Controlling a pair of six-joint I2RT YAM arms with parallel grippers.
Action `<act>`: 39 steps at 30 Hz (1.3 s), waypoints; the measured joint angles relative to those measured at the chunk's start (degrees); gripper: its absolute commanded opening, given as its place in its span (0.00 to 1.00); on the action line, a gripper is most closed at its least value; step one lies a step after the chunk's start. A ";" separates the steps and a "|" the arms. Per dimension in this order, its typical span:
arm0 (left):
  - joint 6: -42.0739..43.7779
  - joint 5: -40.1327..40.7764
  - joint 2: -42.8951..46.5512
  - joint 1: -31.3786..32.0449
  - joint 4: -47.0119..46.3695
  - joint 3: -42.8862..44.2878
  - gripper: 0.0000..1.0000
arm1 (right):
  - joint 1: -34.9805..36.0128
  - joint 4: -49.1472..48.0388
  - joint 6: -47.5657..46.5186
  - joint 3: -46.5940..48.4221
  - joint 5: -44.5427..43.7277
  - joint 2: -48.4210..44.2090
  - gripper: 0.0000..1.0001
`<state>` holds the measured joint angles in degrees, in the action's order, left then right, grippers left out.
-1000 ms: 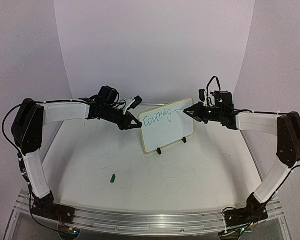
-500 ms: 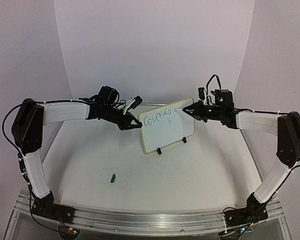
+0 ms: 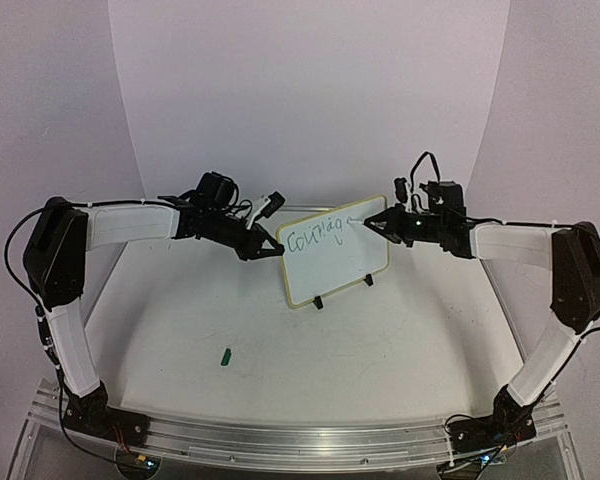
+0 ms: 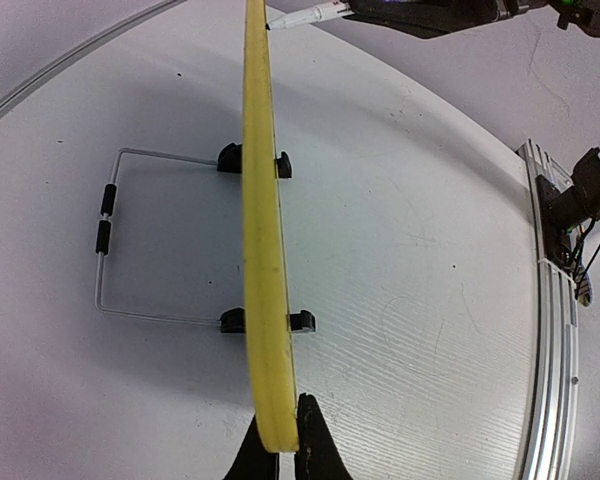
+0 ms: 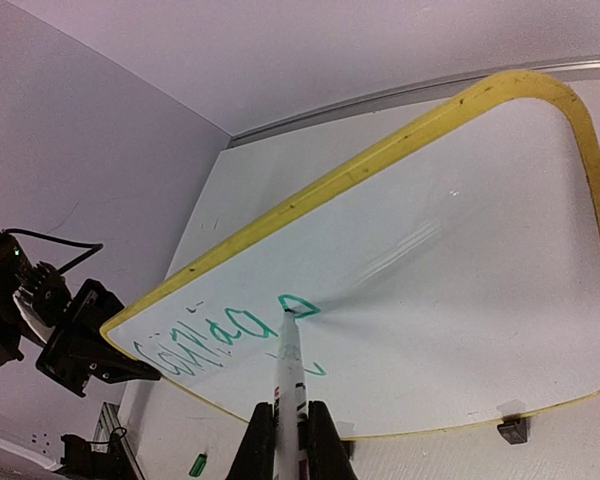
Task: Write a sentence on the whiteboard
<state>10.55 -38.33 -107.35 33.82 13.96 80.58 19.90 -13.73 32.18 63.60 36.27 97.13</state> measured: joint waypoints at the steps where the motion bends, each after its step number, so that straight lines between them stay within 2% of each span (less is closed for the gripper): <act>1: 0.00 -0.01 0.00 0.00 0.00 0.00 0.00 | 0.00 -0.01 0.00 -0.02 0.07 0.09 0.00; 14: -0.02 -0.07 -0.12 0.00 -0.02 0.09 0.00 | 0.00 0.05 -0.04 -1.67 0.33 0.76 0.00; 30: -0.04 -0.46 -0.42 0.04 -0.04 0.44 0.00 | 0.02 1.44 -0.24 -1.89 -3.63 0.42 0.00; 39: 0.00 -0.42 -0.46 0.10 -0.04 0.44 0.00 | 0.00 1.75 -0.24 -2.36 -6.65 -4.57 0.00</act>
<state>10.55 -38.74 -107.81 33.92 13.91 81.01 19.90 -11.98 31.94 61.24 29.62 92.56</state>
